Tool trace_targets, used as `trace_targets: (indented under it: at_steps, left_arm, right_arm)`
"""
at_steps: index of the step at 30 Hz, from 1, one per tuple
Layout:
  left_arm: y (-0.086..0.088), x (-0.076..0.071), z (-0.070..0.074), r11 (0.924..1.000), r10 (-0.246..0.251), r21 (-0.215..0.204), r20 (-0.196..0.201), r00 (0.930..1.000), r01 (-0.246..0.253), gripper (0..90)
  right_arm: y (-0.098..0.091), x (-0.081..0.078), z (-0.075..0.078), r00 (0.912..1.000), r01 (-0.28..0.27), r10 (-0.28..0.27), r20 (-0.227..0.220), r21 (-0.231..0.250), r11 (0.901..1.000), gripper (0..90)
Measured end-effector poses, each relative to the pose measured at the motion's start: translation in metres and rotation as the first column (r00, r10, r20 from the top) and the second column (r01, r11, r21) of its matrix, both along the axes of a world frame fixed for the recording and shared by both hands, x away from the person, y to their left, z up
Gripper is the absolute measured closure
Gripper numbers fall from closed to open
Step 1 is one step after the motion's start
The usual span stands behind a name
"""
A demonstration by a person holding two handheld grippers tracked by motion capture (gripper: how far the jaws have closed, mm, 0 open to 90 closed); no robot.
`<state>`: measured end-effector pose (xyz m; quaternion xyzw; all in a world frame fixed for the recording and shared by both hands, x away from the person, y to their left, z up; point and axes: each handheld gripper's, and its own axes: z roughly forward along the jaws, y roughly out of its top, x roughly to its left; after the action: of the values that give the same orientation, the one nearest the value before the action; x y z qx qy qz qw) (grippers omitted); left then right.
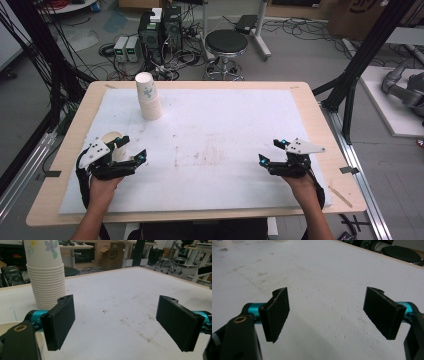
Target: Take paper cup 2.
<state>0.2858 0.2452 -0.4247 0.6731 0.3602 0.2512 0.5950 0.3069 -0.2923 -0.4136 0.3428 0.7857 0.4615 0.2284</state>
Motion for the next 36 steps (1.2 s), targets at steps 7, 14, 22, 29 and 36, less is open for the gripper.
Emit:
trace_targets:
  at_steps: [7, 14, 22, 29, 36]
  left_arm:
    - [-0.005, 0.002, 0.002, 0.9999, -0.009, -0.013, -0.007, 0.9999, 0.009, 15.7]
    - [-0.008, 0.009, 0.011, 0.9998, 0.017, -0.010, -0.016, 0.9997, -0.017, 15.7]
    - [-0.018, 0.024, 0.032, 0.9998, 0.019, 0.007, -0.024, 0.9995, -0.018, 15.7]
    - [-0.020, 0.042, 0.058, 0.9994, 0.027, 0.023, -0.015, 0.9995, -0.027, 15.7]
    - [-0.019, 0.067, 0.079, 0.9981, 0.049, 0.039, -0.028, 0.9984, -0.048, 15.7]
  right_arm:
    - [0.000, 0.002, -0.003, 0.9998, -0.015, 0.015, -0.015, 0.003, 0.9999, 21.6]
    - [-0.001, 0.002, -0.004, 0.9996, -0.022, 0.022, -0.021, 0.001, 0.9998, 20.8]
    - [0.001, 0.004, -0.003, 0.9989, -0.038, 0.038, -0.025, 0.009, 0.9992, 20.6]
    - [0.002, 0.006, -0.003, 0.9977, -0.059, 0.059, -0.033, 0.009, 0.9982, 20.6]
    - [0.002, 0.006, -0.002, 0.9977, -0.059, 0.059, -0.033, 0.019, 0.9981, 20.5]
